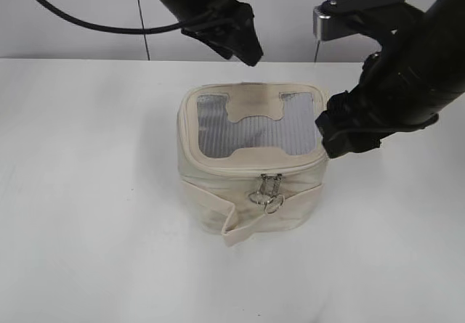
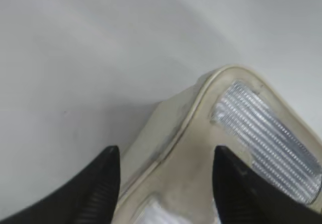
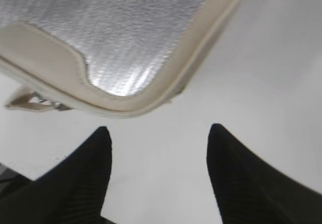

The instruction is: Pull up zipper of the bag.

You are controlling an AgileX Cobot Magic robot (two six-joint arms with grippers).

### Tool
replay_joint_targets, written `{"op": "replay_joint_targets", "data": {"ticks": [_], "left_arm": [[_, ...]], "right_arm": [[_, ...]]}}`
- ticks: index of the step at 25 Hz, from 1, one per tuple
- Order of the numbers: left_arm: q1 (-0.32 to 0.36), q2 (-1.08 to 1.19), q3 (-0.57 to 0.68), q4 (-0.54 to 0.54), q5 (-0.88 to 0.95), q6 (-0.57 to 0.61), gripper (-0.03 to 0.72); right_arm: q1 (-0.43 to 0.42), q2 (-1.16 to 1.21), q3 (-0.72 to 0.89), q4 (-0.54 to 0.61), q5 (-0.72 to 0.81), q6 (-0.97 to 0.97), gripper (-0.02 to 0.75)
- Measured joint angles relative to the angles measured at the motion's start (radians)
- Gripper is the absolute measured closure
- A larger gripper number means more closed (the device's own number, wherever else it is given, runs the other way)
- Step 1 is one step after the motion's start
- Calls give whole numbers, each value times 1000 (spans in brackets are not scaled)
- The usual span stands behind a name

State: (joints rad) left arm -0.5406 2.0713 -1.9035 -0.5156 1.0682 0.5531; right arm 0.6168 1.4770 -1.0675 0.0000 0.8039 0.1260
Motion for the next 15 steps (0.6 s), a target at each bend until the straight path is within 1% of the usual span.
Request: {"op": "replay_joint_targets", "data": {"ticks": [3, 5, 9, 12, 13, 15], "left_arm": [[0, -55, 0, 152, 42, -142, 237], [0, -87, 0, 259, 94, -232, 237], [0, -149, 0, 428, 148, -384, 237], [0, -204, 1, 516, 151, -475, 237], [0, -225, 1, 523, 152, -493, 237], [0, -270, 1, 574, 152, -524, 237]], "right_arm": [[-22, 0, 0, -80, 23, 65, 265], [-57, 0, 0, -88, 27, 77, 265], [-151, 0, 0, -94, 35, 81, 265], [-216, 0, 0, -75, 37, 81, 265], [-234, 0, 0, -66, 37, 81, 265], [-255, 0, 0, -64, 40, 81, 265]]}}
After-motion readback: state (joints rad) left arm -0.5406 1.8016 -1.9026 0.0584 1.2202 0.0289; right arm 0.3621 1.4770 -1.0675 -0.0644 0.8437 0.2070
